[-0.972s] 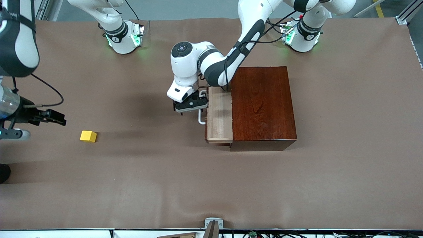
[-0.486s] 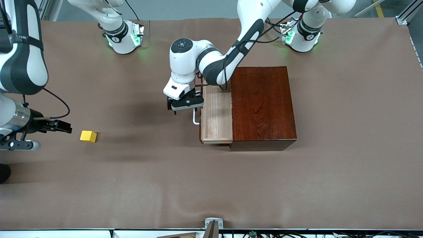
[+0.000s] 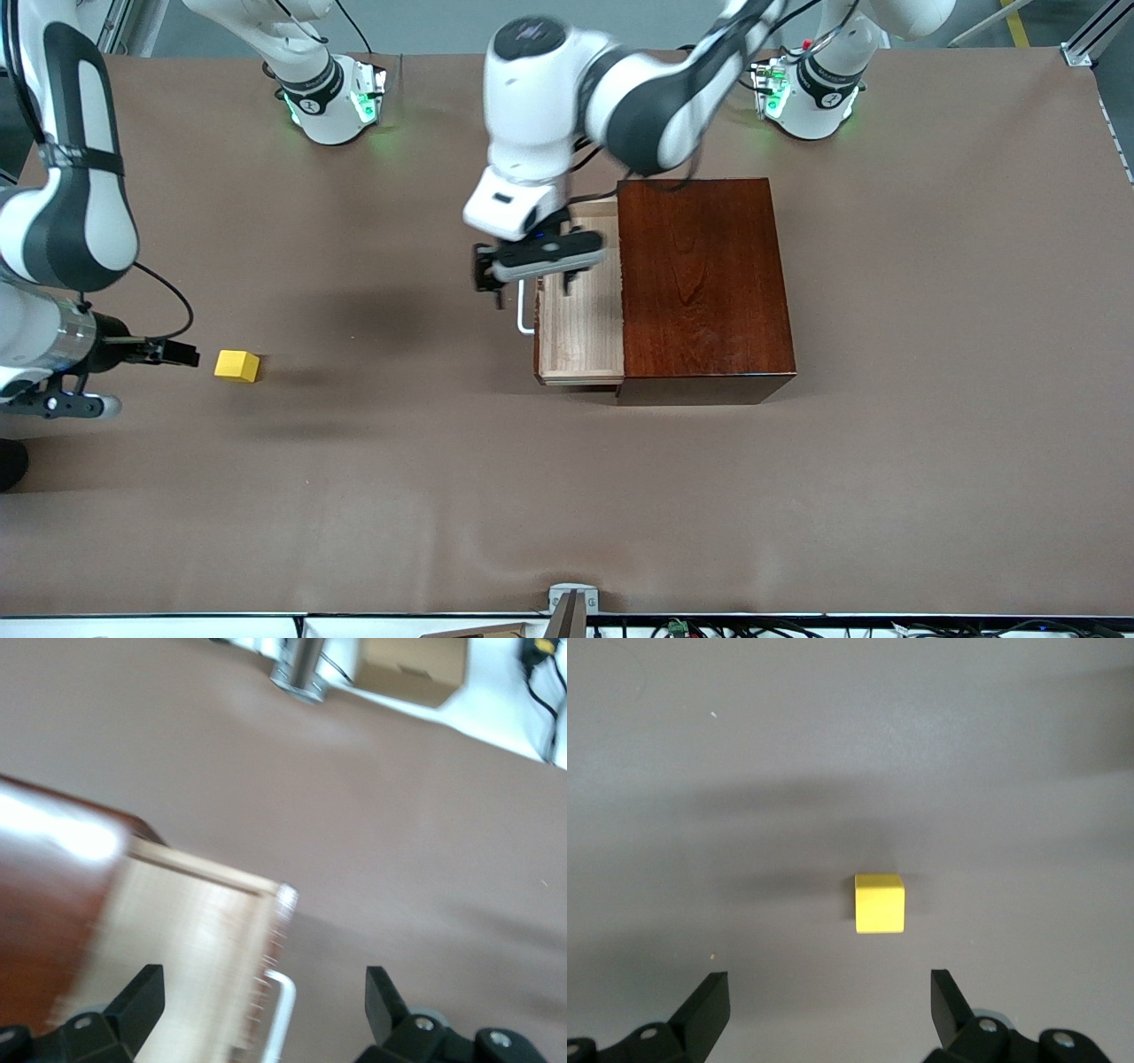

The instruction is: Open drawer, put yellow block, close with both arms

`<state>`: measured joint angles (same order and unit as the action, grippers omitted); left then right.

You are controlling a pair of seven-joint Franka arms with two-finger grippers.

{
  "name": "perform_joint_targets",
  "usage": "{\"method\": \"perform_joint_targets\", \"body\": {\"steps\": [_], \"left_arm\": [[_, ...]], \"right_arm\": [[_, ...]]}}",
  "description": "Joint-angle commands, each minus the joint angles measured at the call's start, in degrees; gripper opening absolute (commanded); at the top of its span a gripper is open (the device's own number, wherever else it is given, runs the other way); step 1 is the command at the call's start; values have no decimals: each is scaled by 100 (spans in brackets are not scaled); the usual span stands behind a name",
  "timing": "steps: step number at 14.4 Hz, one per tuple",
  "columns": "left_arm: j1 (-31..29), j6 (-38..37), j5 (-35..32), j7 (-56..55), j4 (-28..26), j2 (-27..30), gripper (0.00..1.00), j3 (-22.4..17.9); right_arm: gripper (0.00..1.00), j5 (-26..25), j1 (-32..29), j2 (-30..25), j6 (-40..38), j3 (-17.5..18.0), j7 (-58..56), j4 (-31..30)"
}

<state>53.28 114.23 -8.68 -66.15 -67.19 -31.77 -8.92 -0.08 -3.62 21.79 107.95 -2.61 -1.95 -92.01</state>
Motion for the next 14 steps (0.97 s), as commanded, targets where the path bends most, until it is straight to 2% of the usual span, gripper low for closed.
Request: {"method": "perform_joint_targets", "body": {"steps": [1,4,9,12,14], "left_arm": [[-300,-811,-176,836,-321,513,100,-39],[-783,-1481,-362,1734,-312,812,100,-57],[-1573,-1834,-301,1973,-330,1199,100,-23],[-2048,-2203,-274,2789,-356,1366,100,4],[-2627,-2291,-222,3150,-609,1594,100,362]], "right_arm": [[100,17,-113,9,637,67,55,-571],[100,17,-192,79,955,67,55,-871],[100,-9,-227,343,1149,67,28,-933],[100,-36,-306,475,1498,67,-16,-1116],[100,-53,-315,484,2043,67,-24,-1459]]}}
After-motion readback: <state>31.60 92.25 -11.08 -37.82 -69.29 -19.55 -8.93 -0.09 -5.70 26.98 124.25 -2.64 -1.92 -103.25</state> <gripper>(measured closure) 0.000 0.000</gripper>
